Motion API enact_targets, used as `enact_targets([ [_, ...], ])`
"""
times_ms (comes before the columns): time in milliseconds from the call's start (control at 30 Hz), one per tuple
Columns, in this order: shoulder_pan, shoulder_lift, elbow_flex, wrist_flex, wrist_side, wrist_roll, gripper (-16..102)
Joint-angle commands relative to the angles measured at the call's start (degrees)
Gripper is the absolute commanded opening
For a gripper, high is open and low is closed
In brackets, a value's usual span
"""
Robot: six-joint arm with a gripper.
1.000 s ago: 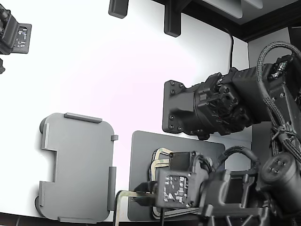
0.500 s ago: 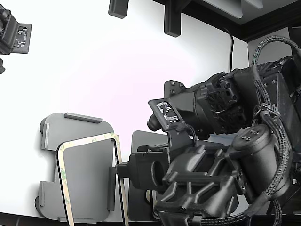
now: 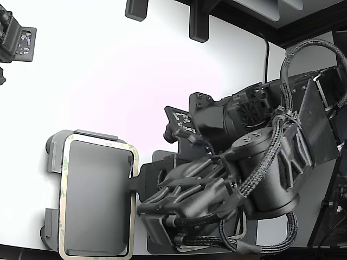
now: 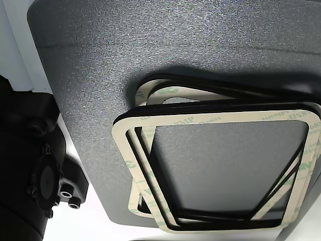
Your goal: Grab top frame and put it into gray box.
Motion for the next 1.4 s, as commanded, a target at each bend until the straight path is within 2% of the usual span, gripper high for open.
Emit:
enact_targets([
  [0,-0.88,1.14,-0.62,0.62,-0.35,0.00,-13],
  [1367,-3.78,-2.72,-0.88,0.62,-2.64,-2.02,-13],
])
